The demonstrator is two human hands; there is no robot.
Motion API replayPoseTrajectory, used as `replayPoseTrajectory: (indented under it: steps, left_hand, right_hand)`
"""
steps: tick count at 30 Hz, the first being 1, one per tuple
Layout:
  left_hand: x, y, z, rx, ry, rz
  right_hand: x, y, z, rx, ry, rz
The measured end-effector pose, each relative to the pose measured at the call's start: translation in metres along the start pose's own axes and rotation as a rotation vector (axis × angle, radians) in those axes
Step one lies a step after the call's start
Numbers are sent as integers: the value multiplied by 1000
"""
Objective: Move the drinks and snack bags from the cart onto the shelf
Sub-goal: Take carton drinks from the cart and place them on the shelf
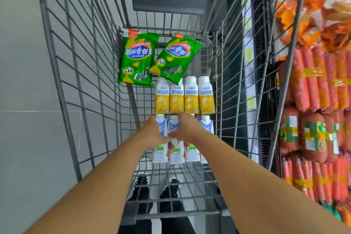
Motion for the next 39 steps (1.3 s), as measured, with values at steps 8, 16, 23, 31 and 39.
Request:
replayPoseTrajectory:
  steps: [8,16,23,31,39]
  left_hand:
    - [21,-50,-31,58,-97,-94]
    - [13,-47,-23,87,-81,-140]
    - [11,-51,-15,123,-184,-102]
    - [13,-59,-11,181,-253,-129]
    - [14,-68,-10,212,-355,-154]
  right_hand:
    - [-11,1,10,56,48,10]
    - [-8,6,7,73,-215,14]
    - [0,-1,9,73,-212,52]
    - [0,-23,-3,43,112,39]
    - [-30,-34,-26,-40,355,20]
Point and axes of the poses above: each hand's wrist, its own y-axis towards the middle knuckle, its own x-axis out of the back of the hand, z = x × y, the point moved 8 cm from there along y, towards the middle knuckle, and after that the axes turned 2 degrees about x, right-handed, at the moved point
